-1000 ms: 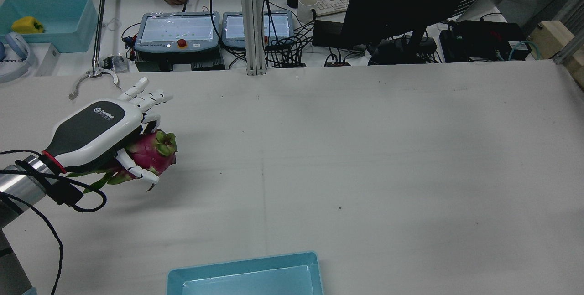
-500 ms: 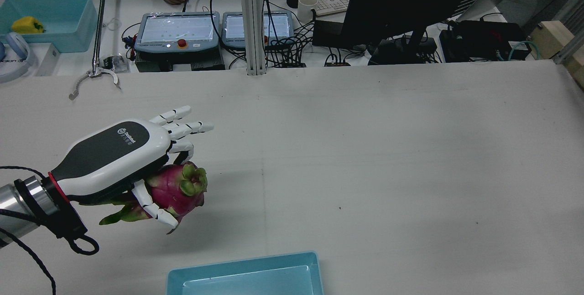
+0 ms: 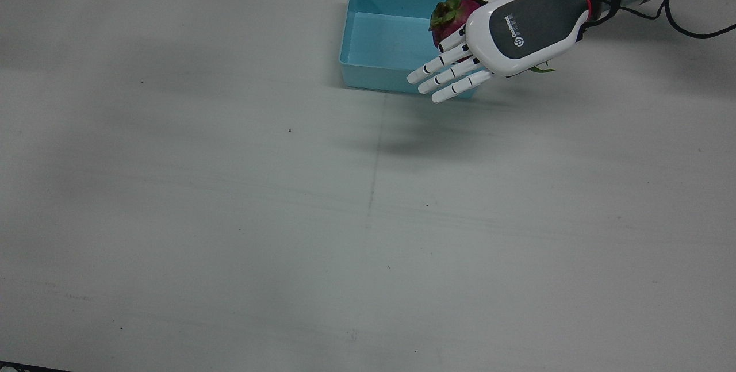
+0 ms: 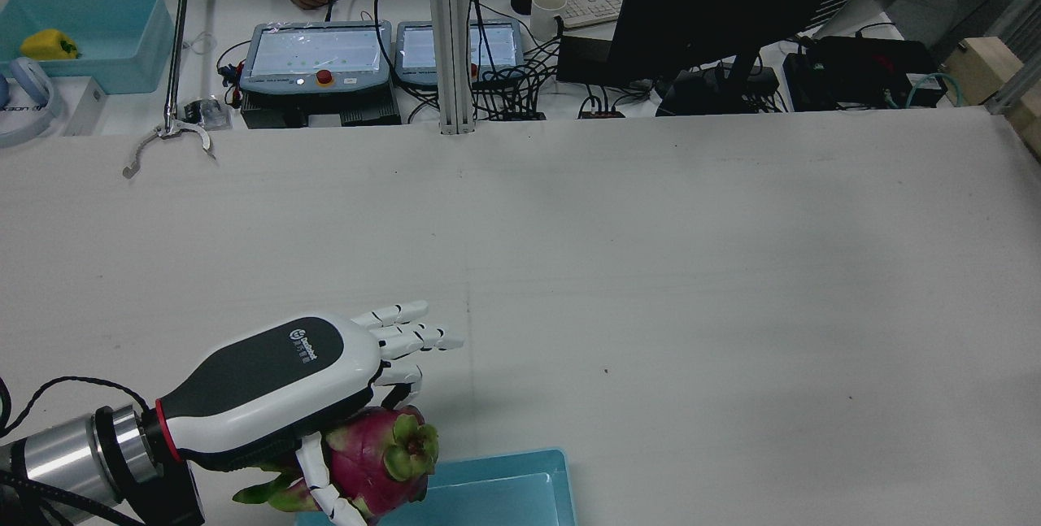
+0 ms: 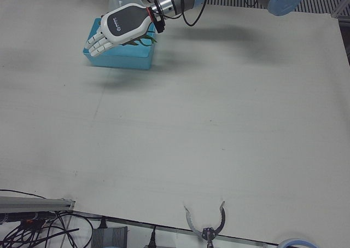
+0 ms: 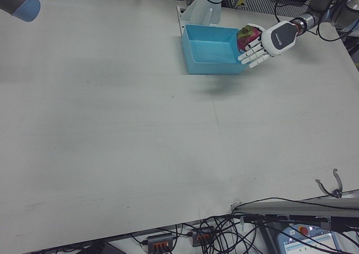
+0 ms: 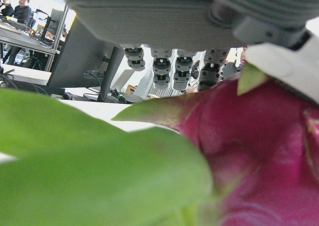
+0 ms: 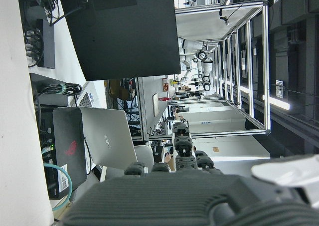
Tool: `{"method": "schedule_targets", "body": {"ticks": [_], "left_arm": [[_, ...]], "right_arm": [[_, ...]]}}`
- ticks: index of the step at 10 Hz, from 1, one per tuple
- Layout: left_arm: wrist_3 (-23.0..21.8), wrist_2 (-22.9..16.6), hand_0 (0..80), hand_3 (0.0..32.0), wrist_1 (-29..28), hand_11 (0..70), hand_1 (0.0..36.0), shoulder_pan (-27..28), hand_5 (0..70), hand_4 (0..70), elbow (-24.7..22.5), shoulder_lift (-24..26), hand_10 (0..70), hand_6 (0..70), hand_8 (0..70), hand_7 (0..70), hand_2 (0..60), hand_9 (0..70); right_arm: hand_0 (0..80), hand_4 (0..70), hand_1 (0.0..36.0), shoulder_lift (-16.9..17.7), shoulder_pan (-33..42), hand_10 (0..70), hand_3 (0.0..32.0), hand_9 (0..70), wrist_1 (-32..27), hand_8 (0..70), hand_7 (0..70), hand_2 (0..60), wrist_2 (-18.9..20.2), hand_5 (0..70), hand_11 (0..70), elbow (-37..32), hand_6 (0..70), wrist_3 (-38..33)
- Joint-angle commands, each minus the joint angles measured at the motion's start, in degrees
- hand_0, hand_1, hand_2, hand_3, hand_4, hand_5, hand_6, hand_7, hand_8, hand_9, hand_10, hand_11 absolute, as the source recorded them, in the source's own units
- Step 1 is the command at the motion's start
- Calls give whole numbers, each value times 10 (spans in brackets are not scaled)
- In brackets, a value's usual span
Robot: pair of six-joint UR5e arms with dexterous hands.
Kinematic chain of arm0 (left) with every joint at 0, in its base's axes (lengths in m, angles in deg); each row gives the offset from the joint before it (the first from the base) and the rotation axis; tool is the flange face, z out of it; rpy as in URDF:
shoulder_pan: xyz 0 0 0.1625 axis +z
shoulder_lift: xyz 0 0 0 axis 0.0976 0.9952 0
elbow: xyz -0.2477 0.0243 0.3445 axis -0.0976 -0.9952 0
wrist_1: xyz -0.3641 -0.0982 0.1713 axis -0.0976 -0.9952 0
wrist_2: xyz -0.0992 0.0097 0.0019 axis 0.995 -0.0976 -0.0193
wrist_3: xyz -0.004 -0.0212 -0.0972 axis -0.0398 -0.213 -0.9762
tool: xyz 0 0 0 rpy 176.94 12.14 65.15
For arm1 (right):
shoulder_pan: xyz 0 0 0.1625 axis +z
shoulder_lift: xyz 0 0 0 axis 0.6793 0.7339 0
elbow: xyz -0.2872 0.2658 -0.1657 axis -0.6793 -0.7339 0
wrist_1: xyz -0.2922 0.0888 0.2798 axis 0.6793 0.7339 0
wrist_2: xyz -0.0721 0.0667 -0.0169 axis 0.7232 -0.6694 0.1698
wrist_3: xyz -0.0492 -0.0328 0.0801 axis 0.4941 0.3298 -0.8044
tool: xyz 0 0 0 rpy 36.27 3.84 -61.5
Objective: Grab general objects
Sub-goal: 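Lower the dragon fruit into the blue tray and open the left hand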
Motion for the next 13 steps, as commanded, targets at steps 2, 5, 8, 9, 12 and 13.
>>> {"method": "schedule_targets", "body": {"ticks": [2,5,8,9,12,13], "left_arm": [[-16,1,475,0,-33,77,201,80,700,361,34,21,49,125,186,166,574,79],[-15,-2,308,0,-45,21,31,95,546,277,51,19,19,70,134,146,206,23],[-14,-3,64,102,-32,0,0,89,130,53,52,15,3,0,101,76,0,1],[-15,-3,37,154,-29,0,0,88,100,22,51,13,1,0,98,69,0,0],[-15,-3,0,274,-10,0,0,81,59,0,47,20,0,0,94,55,0,0],[-15,-4,0,288,0,0,0,54,60,0,48,21,0,0,94,55,0,0]], "right_arm": [[0,0,0,0,0,0,0,0,-1,0,0,0,-1,0,0,0,0,0],[0,0,0,0,0,0,0,0,0,0,0,0,-1,0,0,0,0,0],[0,0,0,0,0,0,0,0,0,0,0,0,-1,0,0,0,0,0],[0,0,0,0,0,0,0,0,-1,0,0,0,-1,0,0,0,0,0],[0,0,0,0,0,0,0,0,0,0,0,0,-1,0,0,0,0,1],[0,0,0,0,-1,0,0,0,0,0,0,0,-1,0,0,0,0,1]]}}
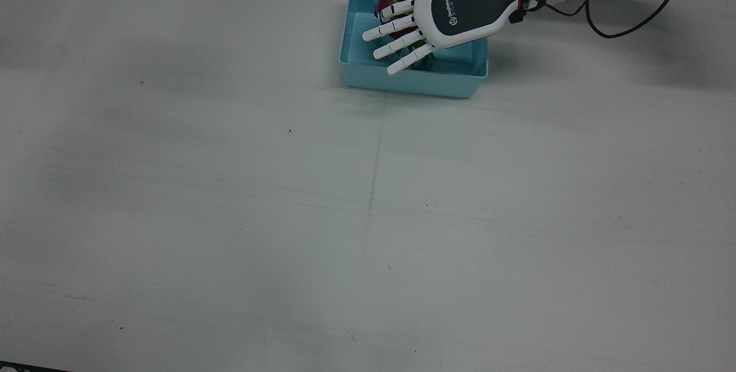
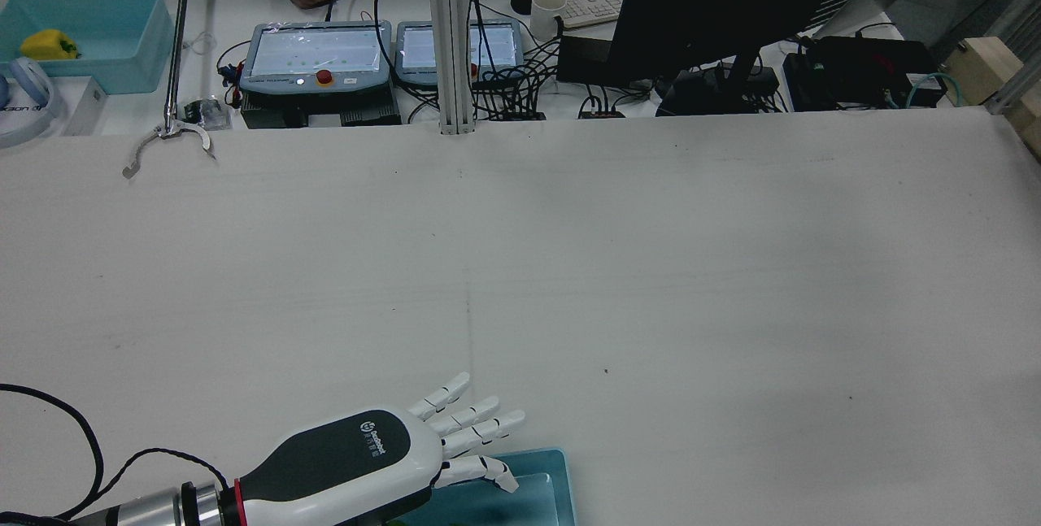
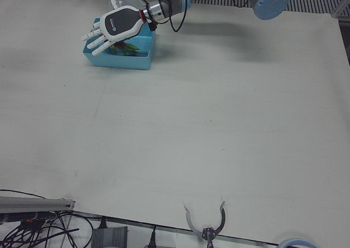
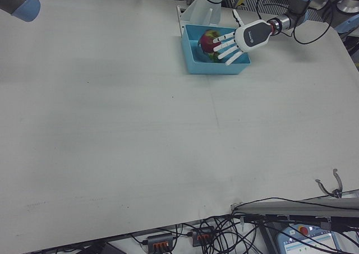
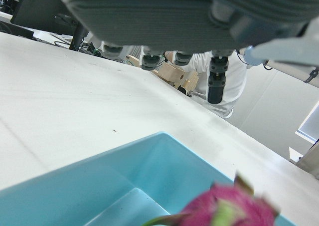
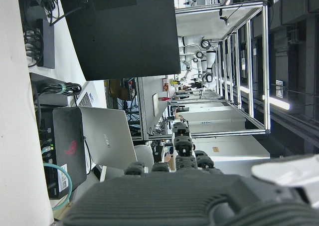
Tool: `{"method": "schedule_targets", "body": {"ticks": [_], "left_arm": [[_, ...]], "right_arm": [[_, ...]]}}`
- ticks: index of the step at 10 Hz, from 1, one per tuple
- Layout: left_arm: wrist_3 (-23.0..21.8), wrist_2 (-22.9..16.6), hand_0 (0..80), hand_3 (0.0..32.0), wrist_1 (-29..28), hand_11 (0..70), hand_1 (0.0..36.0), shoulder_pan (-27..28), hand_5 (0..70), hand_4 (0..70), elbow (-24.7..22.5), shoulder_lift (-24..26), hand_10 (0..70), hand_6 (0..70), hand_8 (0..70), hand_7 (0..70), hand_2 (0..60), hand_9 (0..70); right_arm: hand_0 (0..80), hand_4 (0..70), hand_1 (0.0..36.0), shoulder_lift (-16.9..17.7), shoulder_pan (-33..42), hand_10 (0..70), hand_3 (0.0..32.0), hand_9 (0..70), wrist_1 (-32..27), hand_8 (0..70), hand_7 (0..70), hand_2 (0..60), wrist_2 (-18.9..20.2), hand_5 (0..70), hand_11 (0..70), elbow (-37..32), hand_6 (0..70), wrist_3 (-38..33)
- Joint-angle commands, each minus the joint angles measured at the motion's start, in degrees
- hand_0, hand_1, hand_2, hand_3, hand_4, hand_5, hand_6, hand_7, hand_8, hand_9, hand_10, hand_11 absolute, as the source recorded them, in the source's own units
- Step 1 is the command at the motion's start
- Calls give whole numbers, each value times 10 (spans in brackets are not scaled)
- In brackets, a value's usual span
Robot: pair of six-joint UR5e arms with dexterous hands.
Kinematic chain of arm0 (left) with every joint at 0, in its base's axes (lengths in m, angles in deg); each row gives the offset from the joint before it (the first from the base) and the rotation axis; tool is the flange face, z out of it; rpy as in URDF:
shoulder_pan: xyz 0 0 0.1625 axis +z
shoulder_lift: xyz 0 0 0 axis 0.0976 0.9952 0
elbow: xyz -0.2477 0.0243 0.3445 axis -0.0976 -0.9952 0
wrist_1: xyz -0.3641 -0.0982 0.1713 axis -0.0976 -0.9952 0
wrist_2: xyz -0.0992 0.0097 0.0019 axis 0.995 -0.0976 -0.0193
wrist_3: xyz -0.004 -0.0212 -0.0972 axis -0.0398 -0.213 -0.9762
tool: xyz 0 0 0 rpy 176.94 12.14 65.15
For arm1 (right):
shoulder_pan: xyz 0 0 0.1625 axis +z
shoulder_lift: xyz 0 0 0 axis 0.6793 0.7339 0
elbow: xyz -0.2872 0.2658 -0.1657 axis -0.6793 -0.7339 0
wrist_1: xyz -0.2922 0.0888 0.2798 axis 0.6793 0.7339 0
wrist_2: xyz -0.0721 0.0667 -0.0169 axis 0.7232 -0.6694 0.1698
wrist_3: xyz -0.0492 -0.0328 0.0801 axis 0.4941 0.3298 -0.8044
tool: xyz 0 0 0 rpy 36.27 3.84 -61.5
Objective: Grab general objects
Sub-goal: 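Lower the dragon fruit into the blue tray and open the left hand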
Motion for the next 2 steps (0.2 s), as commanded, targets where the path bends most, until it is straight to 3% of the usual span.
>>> {"method": "schedule_targets", "body": {"ticks": [1,2], "left_arm": [[-2,-5,0,286,37,0,0,-76,63,0,-1,6,0,0,96,61,0,0],[-16,-24,0,292,38,0,0,-134,62,0,5,6,0,0,99,66,0,0]], "right_arm": [[0,0,0,0,0,0,0,0,0,0,0,0,0,0,0,0,0,1],[0,0,0,0,0,0,0,0,-1,0,0,0,0,0,0,0,0,1]]}}
